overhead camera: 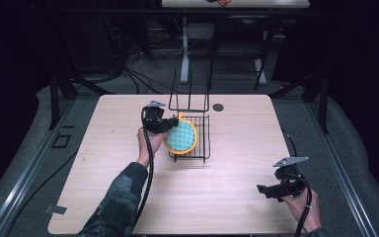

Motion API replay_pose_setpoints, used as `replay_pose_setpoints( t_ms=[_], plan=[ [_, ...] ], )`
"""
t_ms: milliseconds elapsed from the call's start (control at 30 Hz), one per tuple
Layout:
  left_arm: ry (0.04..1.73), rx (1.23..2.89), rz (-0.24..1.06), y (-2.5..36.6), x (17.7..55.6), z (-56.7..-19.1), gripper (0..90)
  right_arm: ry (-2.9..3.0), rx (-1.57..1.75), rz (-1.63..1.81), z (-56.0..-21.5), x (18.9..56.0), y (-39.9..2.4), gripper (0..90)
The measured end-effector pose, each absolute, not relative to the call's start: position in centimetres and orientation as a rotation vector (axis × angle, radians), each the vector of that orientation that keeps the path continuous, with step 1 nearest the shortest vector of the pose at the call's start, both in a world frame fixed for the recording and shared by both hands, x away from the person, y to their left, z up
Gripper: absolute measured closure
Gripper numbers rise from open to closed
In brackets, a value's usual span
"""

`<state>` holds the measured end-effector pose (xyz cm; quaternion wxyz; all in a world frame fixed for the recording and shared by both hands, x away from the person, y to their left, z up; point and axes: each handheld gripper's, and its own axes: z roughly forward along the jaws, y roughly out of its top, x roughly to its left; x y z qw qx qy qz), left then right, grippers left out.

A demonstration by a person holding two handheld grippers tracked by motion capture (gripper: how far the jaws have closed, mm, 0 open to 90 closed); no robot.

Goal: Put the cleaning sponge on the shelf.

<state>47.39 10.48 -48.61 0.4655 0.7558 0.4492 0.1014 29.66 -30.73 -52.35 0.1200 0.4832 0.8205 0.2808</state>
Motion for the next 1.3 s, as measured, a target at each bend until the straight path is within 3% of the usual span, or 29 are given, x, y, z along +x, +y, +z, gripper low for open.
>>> replay_pose_setpoints(
  t_ms=[1300],
  plan=[
    [1.184, 1.889, 0.228, 6.9, 49.2, -53.1, 86.1, 2.399, 1.420, 0.813, -52.4, 29.6, -30.8, 12.9]
  ],
)
